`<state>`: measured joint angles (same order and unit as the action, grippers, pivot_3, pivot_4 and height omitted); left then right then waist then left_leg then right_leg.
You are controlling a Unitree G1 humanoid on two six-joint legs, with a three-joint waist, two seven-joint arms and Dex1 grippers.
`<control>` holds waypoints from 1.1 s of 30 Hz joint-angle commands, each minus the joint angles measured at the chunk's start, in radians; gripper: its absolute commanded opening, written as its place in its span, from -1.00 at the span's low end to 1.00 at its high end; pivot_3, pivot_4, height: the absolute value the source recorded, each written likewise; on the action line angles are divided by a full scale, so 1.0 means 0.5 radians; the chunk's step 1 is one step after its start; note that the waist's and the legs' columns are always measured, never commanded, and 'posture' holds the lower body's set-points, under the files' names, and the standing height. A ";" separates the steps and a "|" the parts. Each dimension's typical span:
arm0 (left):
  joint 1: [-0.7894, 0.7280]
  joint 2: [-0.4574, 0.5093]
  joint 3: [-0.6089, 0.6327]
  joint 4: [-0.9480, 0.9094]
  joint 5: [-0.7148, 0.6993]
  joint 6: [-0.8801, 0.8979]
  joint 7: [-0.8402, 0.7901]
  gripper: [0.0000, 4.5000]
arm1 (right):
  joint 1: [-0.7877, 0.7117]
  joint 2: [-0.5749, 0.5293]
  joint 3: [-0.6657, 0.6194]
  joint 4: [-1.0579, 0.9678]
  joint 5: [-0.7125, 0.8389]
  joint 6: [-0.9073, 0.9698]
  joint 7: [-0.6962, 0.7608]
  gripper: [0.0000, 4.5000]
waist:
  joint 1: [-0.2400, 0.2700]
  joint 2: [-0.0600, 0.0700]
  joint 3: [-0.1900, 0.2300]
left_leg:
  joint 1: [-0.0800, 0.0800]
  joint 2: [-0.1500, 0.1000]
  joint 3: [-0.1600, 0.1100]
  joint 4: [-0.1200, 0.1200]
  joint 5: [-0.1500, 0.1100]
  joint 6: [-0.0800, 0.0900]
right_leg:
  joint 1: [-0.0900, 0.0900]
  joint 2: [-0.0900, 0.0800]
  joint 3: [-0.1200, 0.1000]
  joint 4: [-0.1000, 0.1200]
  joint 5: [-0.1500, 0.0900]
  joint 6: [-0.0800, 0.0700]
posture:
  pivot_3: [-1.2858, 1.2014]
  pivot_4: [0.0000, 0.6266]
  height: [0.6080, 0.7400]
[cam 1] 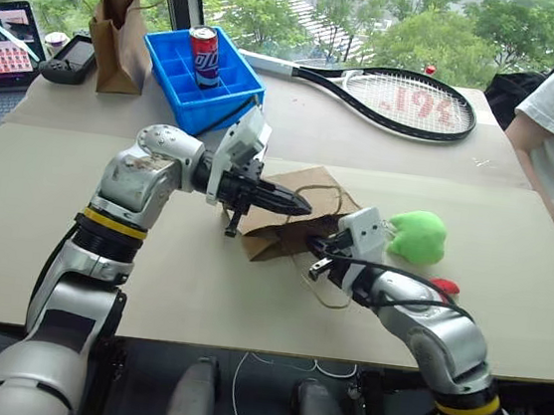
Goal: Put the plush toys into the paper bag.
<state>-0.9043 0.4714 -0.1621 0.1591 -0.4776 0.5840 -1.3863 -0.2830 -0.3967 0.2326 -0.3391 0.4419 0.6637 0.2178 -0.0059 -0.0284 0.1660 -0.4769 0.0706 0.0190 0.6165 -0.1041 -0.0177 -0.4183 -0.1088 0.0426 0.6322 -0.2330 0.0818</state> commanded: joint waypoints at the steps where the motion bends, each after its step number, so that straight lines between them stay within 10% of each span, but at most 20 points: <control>1: -0.102 -0.047 0.135 -0.100 -0.140 0.144 0.129 -1.00 | -0.026 0.092 0.002 0.167 -0.178 -0.256 0.029 -0.96 | -0.003 0.000 0.000 | 0.000 0.000 0.000 0.000 0.000 0.000 | 0.000 0.000 0.000 0.000 0.000 0.000 | 0.03 -0.52 1.00; 19: -0.558 0.066 0.231 0.032 -0.021 -0.079 0.240 -1.00 | 0.015 0.165 0.077 0.397 -0.531 -0.373 0.297 -0.96 | -0.017 0.000 0.000 | 0.001 0.000 -0.002 -0.002 0.001 -0.001 | 0.000 0.001 0.000 0.001 0.000 0.001 | 0.03 -0.52 1.00; 33: -0.354 0.073 0.135 -0.204 -0.019 -0.085 0.241 -1.00 | 0.011 0.174 -0.027 0.265 -0.541 -0.351 0.361 -0.96 | -0.017 0.000 0.000 | 0.001 0.000 -0.002 -0.003 0.001 -0.002 | 0.000 0.001 0.000 0.002 0.000 0.000 | 0.03 -0.52 1.00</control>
<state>-1.0762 0.5110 -0.1080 0.1152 -0.4671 0.5296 -1.2835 -0.2808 -0.3055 0.2540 -0.1505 0.1601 0.4889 0.3895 -0.0142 -0.0282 0.1659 -0.4764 0.0707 0.0179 0.6153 -0.1035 -0.0188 -0.4185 -0.1082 0.0424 0.6332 -0.2331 0.0821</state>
